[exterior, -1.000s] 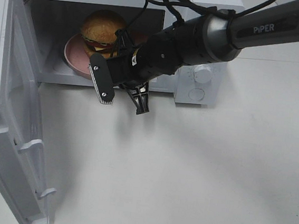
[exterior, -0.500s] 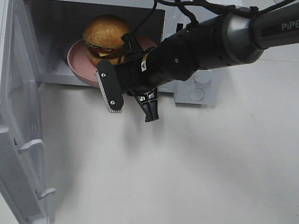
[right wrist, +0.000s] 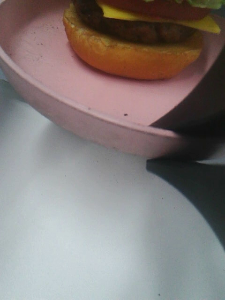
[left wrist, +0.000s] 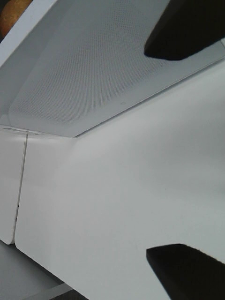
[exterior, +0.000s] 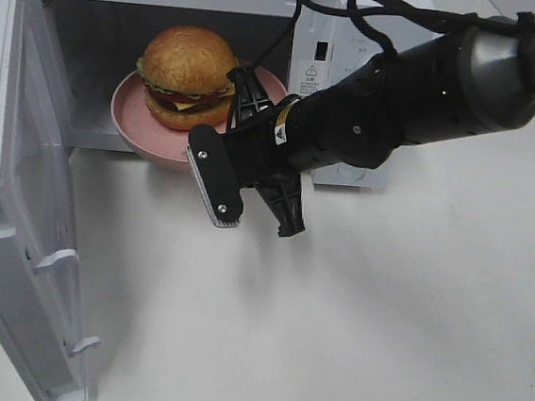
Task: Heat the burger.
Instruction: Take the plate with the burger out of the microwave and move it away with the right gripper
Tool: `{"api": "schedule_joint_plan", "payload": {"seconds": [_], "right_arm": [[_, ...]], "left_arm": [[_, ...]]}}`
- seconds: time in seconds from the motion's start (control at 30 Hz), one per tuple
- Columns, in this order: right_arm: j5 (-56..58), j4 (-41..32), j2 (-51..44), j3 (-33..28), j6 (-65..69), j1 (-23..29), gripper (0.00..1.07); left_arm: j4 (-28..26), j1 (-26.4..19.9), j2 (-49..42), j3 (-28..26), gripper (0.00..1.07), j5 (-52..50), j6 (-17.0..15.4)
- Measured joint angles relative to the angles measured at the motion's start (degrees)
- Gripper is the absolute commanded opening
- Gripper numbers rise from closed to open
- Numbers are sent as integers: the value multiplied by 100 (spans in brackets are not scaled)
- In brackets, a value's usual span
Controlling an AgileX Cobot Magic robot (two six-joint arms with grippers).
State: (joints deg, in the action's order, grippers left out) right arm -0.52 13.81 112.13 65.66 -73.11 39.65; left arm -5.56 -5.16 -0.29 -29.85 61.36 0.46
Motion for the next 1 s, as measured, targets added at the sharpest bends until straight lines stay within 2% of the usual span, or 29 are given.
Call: {"api": "schedule_joint_plan", "payload": {"seconds": [0.37, 1.0], "right_arm": [[-275, 11, -733, -825, -6, 17, 1], [-413, 6, -1736, -1765, 235, 40, 1]], "left_arm": [[0, 0, 0, 0, 100, 0, 0], [0, 0, 0, 0, 100, 0, 0]]}}
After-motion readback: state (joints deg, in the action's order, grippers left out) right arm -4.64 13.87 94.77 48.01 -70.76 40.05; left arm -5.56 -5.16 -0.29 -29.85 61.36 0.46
